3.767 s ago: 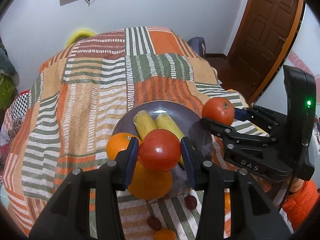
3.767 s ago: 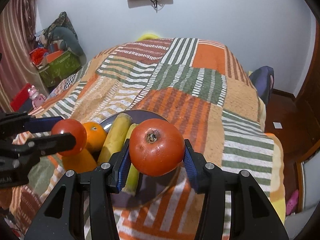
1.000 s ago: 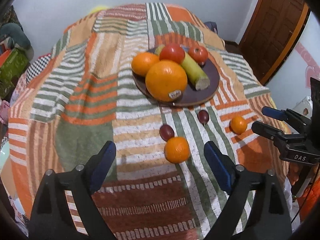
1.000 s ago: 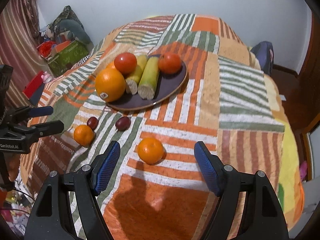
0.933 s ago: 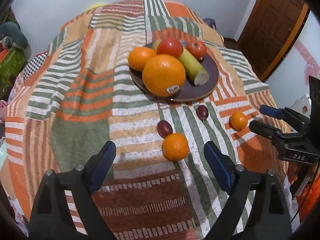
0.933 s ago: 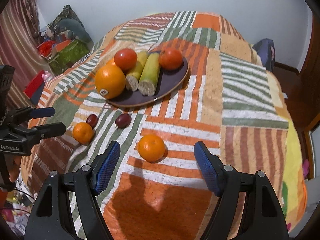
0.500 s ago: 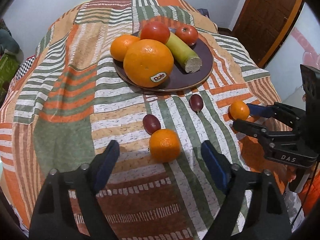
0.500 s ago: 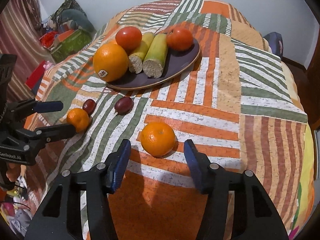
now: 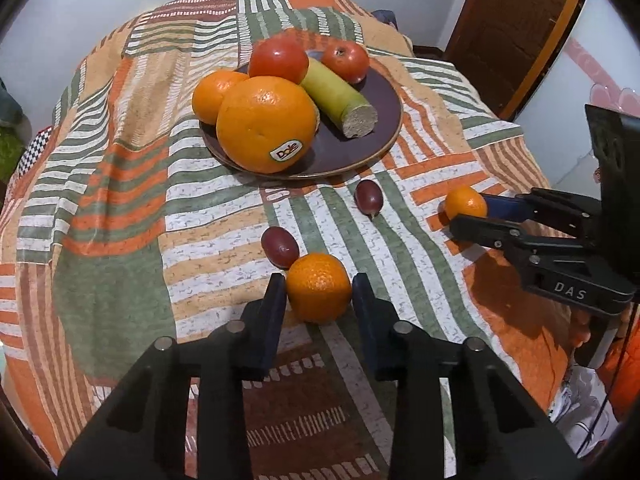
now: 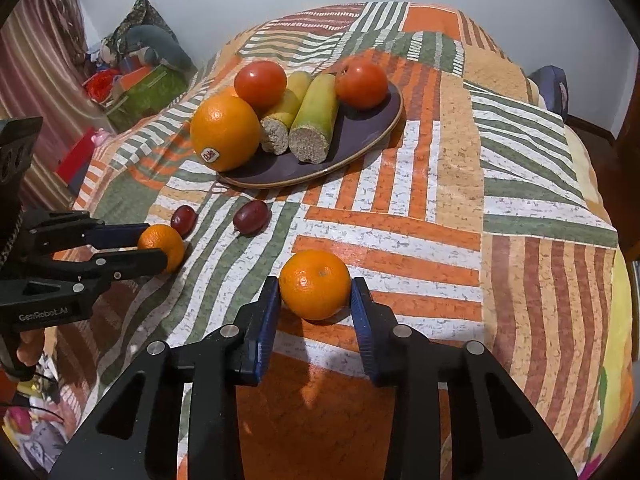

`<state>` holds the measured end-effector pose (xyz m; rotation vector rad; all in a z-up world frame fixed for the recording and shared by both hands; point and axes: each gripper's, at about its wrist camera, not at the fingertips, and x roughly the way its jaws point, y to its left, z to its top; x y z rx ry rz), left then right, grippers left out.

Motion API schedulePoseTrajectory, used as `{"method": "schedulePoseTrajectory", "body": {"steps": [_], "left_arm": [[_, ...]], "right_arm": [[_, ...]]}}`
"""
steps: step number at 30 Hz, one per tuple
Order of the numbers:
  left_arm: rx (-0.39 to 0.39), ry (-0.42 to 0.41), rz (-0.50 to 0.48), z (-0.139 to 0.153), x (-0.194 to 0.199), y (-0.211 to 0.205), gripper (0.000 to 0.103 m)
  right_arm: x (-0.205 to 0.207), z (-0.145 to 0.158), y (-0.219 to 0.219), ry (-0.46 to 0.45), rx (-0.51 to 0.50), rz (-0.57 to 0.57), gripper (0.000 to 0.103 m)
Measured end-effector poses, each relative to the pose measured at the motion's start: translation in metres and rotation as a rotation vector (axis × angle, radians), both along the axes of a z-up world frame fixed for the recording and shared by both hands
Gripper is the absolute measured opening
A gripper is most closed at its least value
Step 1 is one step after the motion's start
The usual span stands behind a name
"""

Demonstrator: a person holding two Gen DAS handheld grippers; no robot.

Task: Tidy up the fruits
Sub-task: 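Carry the mandarin to the plate with the right tool while the left tool carries its mandarin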

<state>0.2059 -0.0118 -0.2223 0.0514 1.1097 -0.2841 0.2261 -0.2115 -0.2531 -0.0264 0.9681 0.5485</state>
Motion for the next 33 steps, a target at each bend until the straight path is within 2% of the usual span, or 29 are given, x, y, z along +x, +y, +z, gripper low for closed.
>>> {"method": "schedulePoseTrajectory", "body": {"steps": [8, 17, 33], "left_arm": [[-0.005, -0.039, 0.007, 0.015, 0.002, -0.003, 0.034], [-0.027, -0.091, 0.015, 0.033, 0.021, -0.018, 0.034], [-0.036, -0.091, 0.009, 0.023, 0.070, -0.047, 0.034]], "right_arm": [[0.000, 0.013, 0.001, -0.040, 0.006, 0.001, 0.032], [0.011, 0.029, -0.004, -0.094, 0.016, -0.011, 0.032], [0.053, 0.045, -0.010, -0.170, 0.018, -0.015, 0.032]]}}
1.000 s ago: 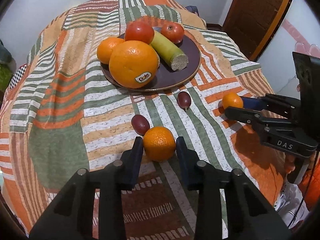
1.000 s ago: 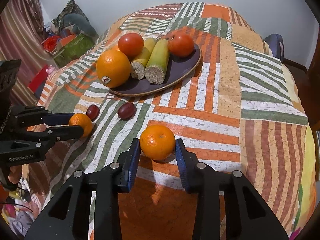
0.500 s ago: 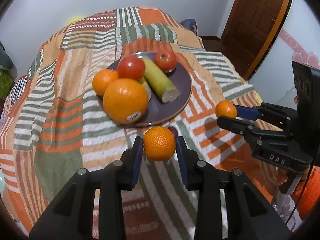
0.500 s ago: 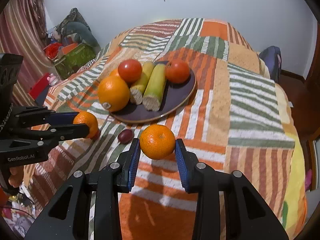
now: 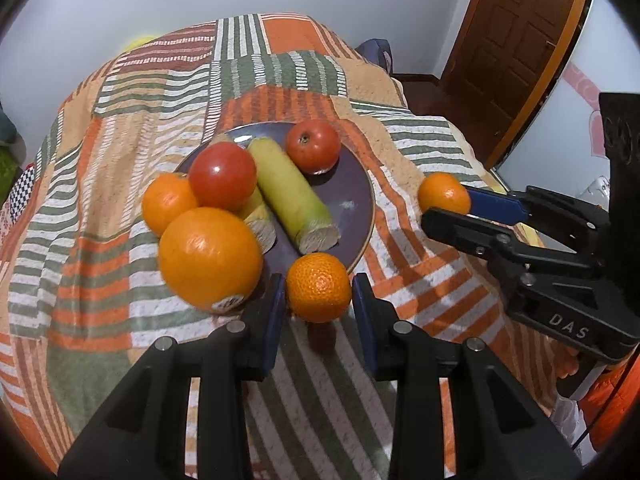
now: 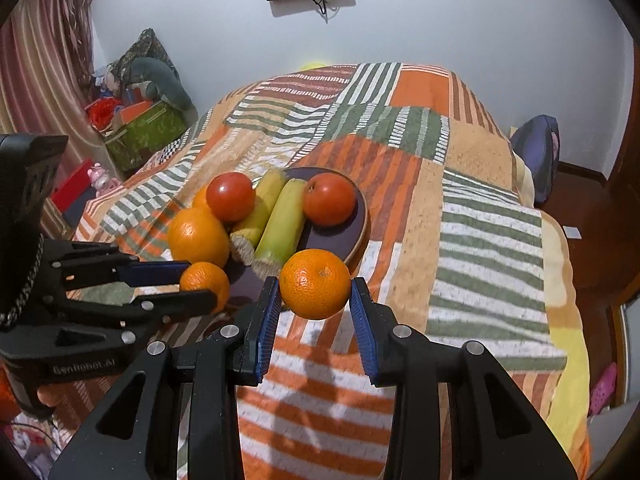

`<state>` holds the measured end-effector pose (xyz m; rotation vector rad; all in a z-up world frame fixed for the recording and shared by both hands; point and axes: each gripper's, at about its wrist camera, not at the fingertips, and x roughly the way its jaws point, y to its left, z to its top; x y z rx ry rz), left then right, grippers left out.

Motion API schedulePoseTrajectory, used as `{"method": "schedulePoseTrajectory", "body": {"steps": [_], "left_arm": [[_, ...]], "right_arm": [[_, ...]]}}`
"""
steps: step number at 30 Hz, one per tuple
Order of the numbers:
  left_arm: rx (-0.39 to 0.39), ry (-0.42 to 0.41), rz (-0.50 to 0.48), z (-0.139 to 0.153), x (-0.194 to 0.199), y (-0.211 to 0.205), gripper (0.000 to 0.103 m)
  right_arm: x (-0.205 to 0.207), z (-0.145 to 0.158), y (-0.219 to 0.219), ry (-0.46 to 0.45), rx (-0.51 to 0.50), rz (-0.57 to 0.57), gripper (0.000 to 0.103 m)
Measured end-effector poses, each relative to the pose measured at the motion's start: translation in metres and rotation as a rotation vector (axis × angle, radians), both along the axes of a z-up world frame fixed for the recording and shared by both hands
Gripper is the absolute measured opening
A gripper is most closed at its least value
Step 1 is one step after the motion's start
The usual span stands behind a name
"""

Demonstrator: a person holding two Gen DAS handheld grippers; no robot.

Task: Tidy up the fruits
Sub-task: 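Carry the mandarin to the plate with the right tool while the left tool carries its mandarin, then open the right tool over the plate while the left tool releases its mandarin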

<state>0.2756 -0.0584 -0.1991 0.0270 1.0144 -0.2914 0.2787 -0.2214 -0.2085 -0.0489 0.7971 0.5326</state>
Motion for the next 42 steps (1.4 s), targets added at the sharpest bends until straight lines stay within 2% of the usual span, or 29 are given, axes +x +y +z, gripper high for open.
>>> {"method": "schedulePoseTrajectory", "body": {"steps": [8, 11, 20, 28, 32, 35, 42], "left_arm": [[0.015, 0.010, -0.010, -0.014, 0.014, -0.006, 0.034], [-0.001, 0.009, -0.002, -0.016, 0.019, -0.004, 0.034], [0.017, 0.009, -0.007, -0.025, 0.023, -0.003, 0.034], [0.010, 0.026, -0.008, -0.025, 0.022, -0.002, 0.038], [-0.001, 0.022, 0.004, -0.020, 0.015, 0.001, 0.045], [-0.005, 0.012, 0.007, -0.013, 0.009, 0.004, 0.046], [0.010, -0.047, 0.029, 0.010, -0.010, 0.015, 0.049]], "right_arm": [[0.024, -0.015, 0.009, 0.036, -0.005, 0.003, 0.032], [0.028, -0.020, 0.014, 0.049, 0.004, 0.010, 0.032], [0.036, -0.031, 0.022, 0.073, -0.007, 0.016, 0.033], [0.039, -0.030, 0.023, 0.072, -0.023, 0.015, 0.033], [0.036, -0.027, 0.023, 0.066, -0.016, 0.018, 0.035], [0.031, -0.020, 0.024, 0.044, -0.023, 0.019, 0.041], [0.014, -0.003, 0.019, 0.022, -0.008, 0.006, 0.041]]}}
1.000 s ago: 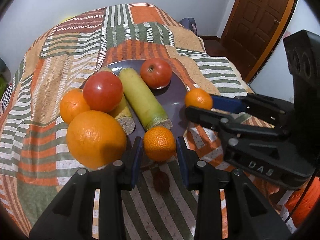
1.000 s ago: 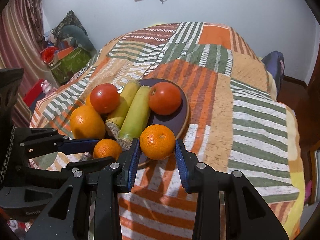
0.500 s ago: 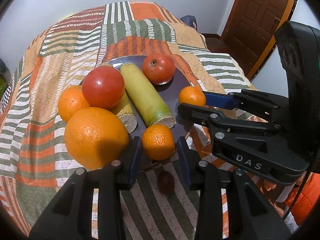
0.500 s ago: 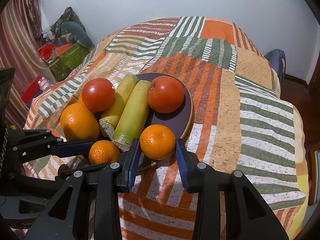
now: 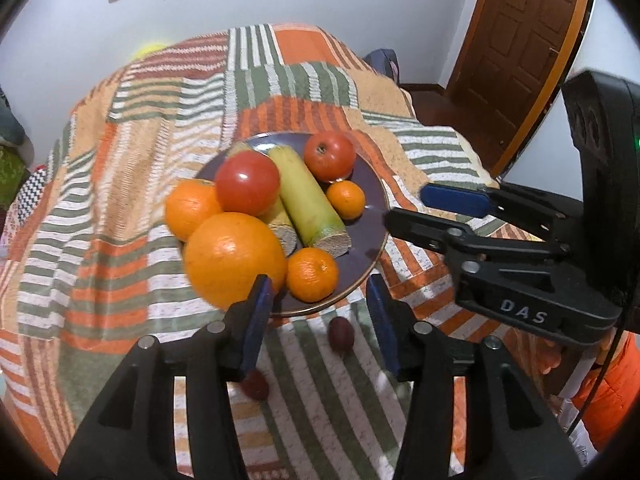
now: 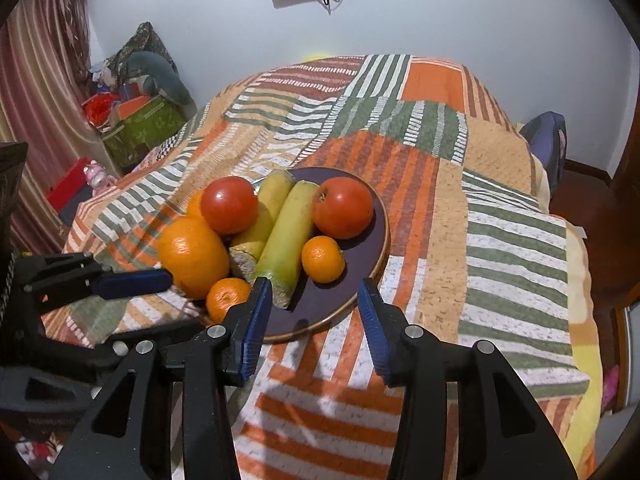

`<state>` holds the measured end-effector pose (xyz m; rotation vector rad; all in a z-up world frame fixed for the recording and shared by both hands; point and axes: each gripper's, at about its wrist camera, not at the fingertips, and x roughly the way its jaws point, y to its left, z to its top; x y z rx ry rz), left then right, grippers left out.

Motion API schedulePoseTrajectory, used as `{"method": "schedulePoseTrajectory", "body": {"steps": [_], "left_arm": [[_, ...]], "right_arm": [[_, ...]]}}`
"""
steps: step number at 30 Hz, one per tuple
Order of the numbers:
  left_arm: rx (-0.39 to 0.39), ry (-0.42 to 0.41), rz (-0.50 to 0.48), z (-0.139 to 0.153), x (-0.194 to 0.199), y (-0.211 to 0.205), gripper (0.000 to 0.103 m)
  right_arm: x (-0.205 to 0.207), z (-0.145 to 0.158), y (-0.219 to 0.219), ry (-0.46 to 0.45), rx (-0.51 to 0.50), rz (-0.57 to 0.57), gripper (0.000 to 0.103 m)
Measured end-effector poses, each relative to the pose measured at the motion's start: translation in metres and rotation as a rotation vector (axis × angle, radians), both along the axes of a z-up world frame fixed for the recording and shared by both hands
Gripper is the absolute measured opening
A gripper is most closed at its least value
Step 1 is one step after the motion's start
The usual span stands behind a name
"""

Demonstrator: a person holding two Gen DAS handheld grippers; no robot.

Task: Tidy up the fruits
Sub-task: 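Open the right tool over the plate while the left tool releases its mandarin, then grasp a dark red plum with the right tool while the left tool grasps another plum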

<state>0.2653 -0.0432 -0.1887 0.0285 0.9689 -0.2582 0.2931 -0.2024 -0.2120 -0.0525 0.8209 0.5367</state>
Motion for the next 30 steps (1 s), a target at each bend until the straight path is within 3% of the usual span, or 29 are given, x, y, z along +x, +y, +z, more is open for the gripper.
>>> {"method": "schedulePoseTrajectory", "body": {"steps": [8, 17, 28, 30], "left_arm": [[0.035, -0.029, 0.060, 0.015, -0.021, 0.031, 0.053], [0.059, 0.031, 0.084, 0.004, -0.039, 0.056, 0.067], [0.045, 0.102, 0.039, -0.028, -0.043, 0.057, 0.067], [0.043, 0.119, 0.032, -0.034, -0.040, 0.055, 0.061]], "right_arm": [[-0.022, 0.012, -0.003, -0.011, -0.002, -0.013, 0.045], [-0.042, 0.006, 0.010, 0.019, 0.009, 0.010, 0.045], [-0.040, -0.026, 0.038, 0.122, 0.002, 0.059, 0.045], [-0.039, -0.030, 0.043, 0.123, -0.003, 0.068, 0.045]]}}
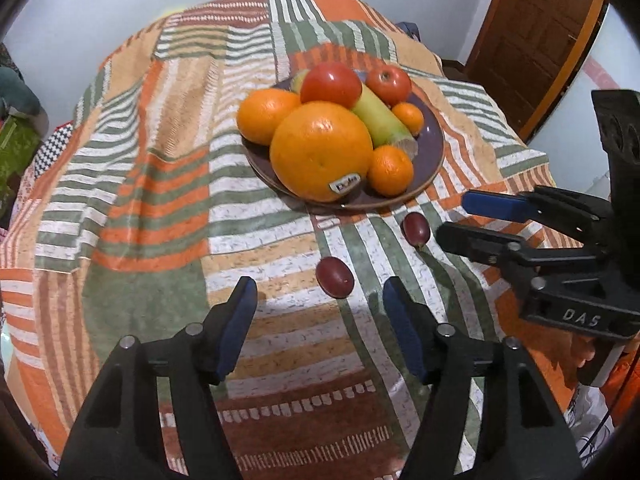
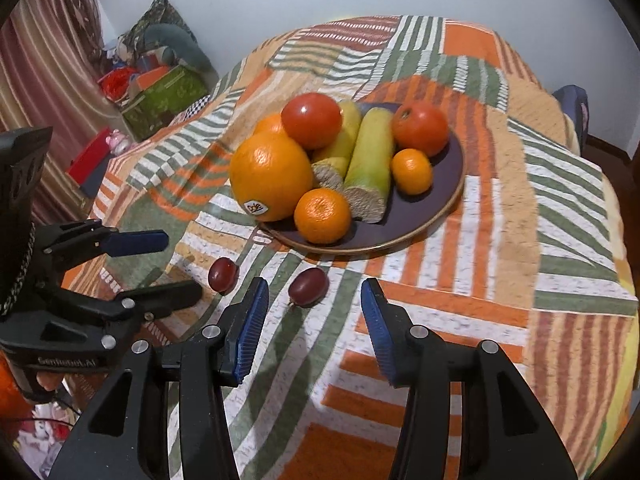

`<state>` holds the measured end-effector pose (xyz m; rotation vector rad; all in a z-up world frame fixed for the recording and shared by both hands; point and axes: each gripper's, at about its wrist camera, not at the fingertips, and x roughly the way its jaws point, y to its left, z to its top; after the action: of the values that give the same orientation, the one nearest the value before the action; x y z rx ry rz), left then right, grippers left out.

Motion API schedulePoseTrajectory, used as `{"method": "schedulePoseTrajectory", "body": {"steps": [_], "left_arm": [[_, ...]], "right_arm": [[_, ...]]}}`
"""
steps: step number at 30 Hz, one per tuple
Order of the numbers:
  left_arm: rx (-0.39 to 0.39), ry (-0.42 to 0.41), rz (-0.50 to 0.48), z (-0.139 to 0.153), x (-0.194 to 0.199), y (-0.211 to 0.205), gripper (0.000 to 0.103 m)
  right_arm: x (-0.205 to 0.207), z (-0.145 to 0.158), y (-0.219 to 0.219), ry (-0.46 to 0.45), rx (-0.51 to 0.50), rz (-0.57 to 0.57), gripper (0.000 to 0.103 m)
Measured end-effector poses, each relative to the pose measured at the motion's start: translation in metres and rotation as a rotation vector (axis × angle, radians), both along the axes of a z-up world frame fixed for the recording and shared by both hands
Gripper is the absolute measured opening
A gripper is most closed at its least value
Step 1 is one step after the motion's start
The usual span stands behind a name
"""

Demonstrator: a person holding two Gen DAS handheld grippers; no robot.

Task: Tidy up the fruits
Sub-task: 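Grasp a dark red plum with the right tool while the left tool grasps another plum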

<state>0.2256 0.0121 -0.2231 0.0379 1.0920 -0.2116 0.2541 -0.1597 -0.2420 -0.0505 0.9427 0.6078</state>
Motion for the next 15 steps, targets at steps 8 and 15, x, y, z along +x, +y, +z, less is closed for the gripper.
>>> {"method": "schedulePoseTrajectory", "body": {"steps": [8, 15], "left_arm": [[-0.031, 0.048, -0.014, -0.018, 0.014, -0.003, 0.041], [-0.049, 0.054, -0.022, -0.025, 0.017, -0.004, 0.029]], "right_arm": [[0.007, -0.017, 0.012, 0.030, -0.022, 0.026, 0.035], [0.011, -0.021, 0.019, 0.025, -0.023, 0.041, 0.029]]}}
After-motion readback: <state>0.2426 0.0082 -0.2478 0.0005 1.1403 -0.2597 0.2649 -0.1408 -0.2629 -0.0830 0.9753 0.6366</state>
